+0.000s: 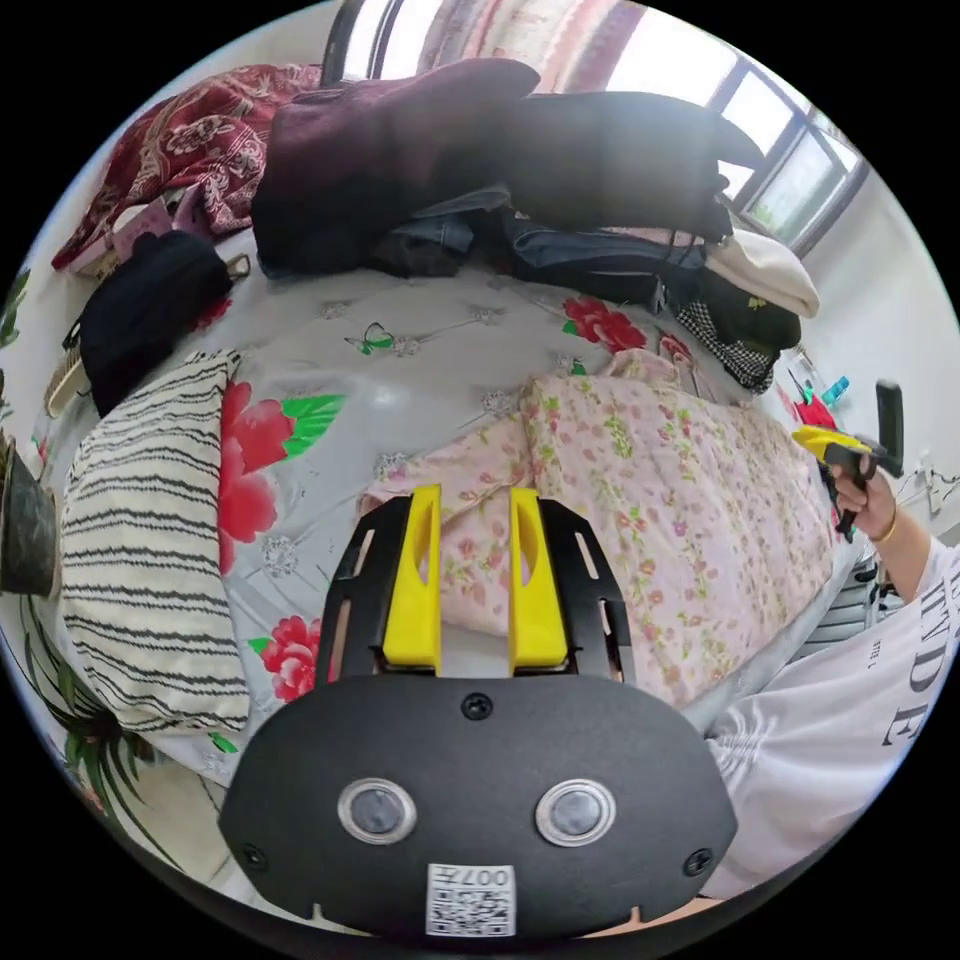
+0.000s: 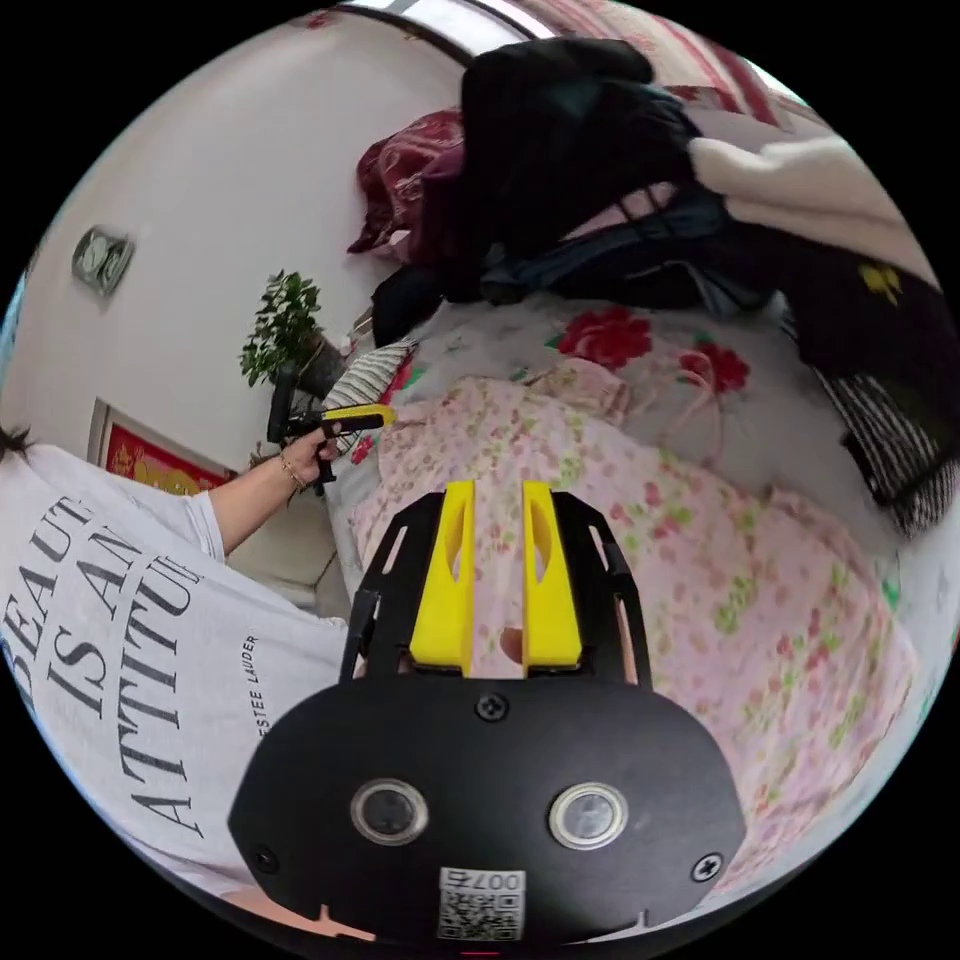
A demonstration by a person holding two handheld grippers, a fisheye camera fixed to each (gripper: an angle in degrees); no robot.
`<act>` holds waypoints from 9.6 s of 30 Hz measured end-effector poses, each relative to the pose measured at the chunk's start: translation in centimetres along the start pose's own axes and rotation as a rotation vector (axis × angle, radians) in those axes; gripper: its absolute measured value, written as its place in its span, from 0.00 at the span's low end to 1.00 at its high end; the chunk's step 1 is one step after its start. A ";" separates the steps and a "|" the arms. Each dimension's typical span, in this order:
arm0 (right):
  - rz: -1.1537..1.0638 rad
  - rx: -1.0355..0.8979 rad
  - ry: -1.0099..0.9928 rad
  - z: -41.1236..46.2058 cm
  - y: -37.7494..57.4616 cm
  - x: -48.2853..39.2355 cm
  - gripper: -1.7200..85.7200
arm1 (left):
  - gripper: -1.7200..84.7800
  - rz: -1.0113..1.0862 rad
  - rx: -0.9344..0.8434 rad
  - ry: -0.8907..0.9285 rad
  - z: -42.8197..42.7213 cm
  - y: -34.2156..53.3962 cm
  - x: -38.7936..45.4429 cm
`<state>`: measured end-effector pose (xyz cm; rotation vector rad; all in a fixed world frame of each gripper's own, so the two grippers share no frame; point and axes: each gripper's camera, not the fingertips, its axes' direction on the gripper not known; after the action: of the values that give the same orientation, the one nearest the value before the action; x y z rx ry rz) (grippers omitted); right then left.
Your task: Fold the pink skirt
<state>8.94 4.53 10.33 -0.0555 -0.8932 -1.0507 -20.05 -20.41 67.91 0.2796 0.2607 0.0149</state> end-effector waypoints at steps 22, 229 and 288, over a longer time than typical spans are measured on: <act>-0.448 -0.133 -0.065 15.3 -12.6 -8.6 0.02 | 0.01 -0.083 -0.035 0.114 1.1 -5.0 -10.7; 1.031 0.417 0.580 -14.9 36.9 2.3 0.10 | 0.12 1.142 -0.253 0.670 23.0 8.8 55.0; 0.155 -0.082 0.445 -6.6 17.5 -2.7 0.05 | 0.08 -0.451 0.085 0.049 6.6 11.1 7.8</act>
<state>25.86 12.86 10.46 0.0397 -0.4349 -0.9061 -10.53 -11.19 75.13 0.3006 0.3685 -0.4359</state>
